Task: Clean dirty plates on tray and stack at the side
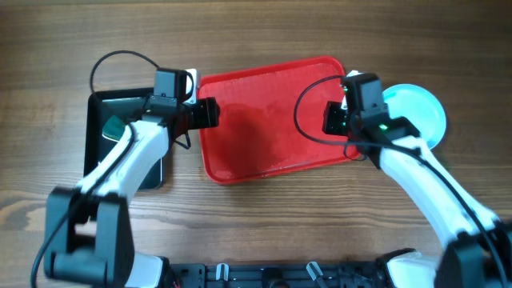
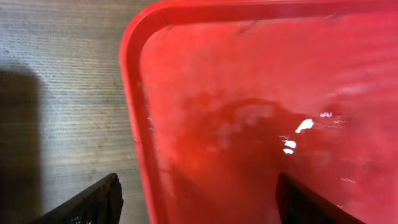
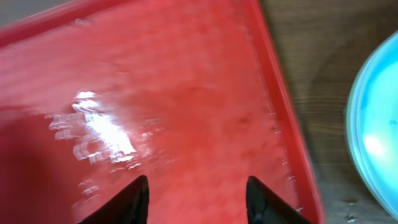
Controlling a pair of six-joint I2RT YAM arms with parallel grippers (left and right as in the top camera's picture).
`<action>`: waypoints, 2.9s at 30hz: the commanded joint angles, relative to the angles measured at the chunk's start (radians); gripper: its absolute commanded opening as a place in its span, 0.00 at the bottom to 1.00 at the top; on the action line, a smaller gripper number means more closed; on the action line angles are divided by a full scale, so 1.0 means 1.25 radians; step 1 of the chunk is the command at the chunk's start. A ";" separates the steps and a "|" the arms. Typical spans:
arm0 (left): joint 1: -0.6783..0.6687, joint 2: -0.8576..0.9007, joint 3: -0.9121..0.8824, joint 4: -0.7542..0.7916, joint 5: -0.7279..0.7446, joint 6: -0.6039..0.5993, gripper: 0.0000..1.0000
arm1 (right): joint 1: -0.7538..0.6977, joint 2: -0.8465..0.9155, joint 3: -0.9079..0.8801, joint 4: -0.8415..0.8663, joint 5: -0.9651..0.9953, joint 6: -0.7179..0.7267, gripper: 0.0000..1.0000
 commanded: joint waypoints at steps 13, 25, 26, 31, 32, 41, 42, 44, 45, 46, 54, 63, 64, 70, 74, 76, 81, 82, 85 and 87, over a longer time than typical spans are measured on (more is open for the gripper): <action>-0.002 -0.034 -0.003 -0.136 0.051 -0.058 1.00 | -0.003 0.074 0.014 -0.033 0.068 -0.065 0.77; -0.002 -0.034 -0.003 -0.150 0.051 -0.058 1.00 | -0.027 -0.046 0.014 -0.042 0.084 -0.170 0.90; -0.002 -0.034 -0.003 -0.150 0.052 -0.058 1.00 | -0.036 -0.030 0.014 -0.037 0.084 -0.170 0.90; -0.002 -0.034 -0.003 -0.150 0.051 -0.058 1.00 | -0.082 0.055 0.014 0.051 0.058 -0.202 0.57; -0.002 -0.034 -0.003 -0.150 0.051 -0.058 1.00 | -0.089 0.068 0.014 0.063 0.045 -0.213 0.44; -0.002 -0.034 -0.003 -0.147 0.051 -0.058 1.00 | -0.097 0.128 0.013 -0.026 -0.011 -0.175 0.04; -0.002 -0.034 -0.003 -0.147 0.051 -0.058 1.00 | -0.097 0.139 0.013 -0.032 -0.025 -0.167 0.04; -0.002 -0.034 -0.003 -0.147 0.051 -0.058 1.00 | -0.097 0.167 0.013 -0.035 -0.059 -0.167 0.04; -0.002 -0.034 -0.003 -0.147 0.051 -0.058 1.00 | -0.097 0.178 0.013 -0.041 -0.058 -0.167 0.04; -0.002 -0.034 -0.003 -0.149 0.052 -0.058 1.00 | -0.097 0.190 0.013 -0.050 -0.058 -0.167 0.04; -0.002 -0.034 -0.003 -0.153 0.051 -0.058 1.00 | -0.097 0.206 0.013 -0.187 0.000 -0.085 0.04; -0.002 -0.034 -0.003 -0.152 0.051 -0.058 1.00 | -0.097 0.206 0.013 -0.294 -0.059 -0.062 0.04; -0.002 -0.034 -0.003 -0.152 0.051 -0.058 1.00 | -0.097 0.206 0.013 -0.301 -0.071 -0.061 0.04; -0.002 -0.034 -0.003 -0.150 0.051 -0.058 1.00 | -0.095 0.206 0.013 -0.356 -0.091 -0.042 0.04; -0.001 -0.034 -0.003 -0.149 0.051 -0.058 1.00 | -0.095 0.204 0.013 -0.357 -0.138 -0.045 0.04; -0.001 -0.034 -0.003 -0.147 0.051 -0.058 1.00 | -0.095 0.196 0.013 -0.356 -0.139 -0.044 0.04; 0.000 -0.040 -0.002 -0.139 0.051 -0.058 1.00 | -0.095 0.107 0.013 -0.341 -0.138 -0.043 0.04; 0.000 -0.049 -0.002 -0.141 0.051 -0.058 1.00 | -0.095 0.065 0.013 -0.346 -0.138 -0.043 0.04; 0.000 -0.099 -0.002 -0.147 0.051 -0.058 1.00 | -0.095 -0.079 0.013 -0.376 -0.138 -0.043 0.06; 0.000 -0.147 -0.002 -0.163 0.052 -0.071 1.00 | -0.095 -0.198 0.013 -0.413 -0.129 -0.043 0.22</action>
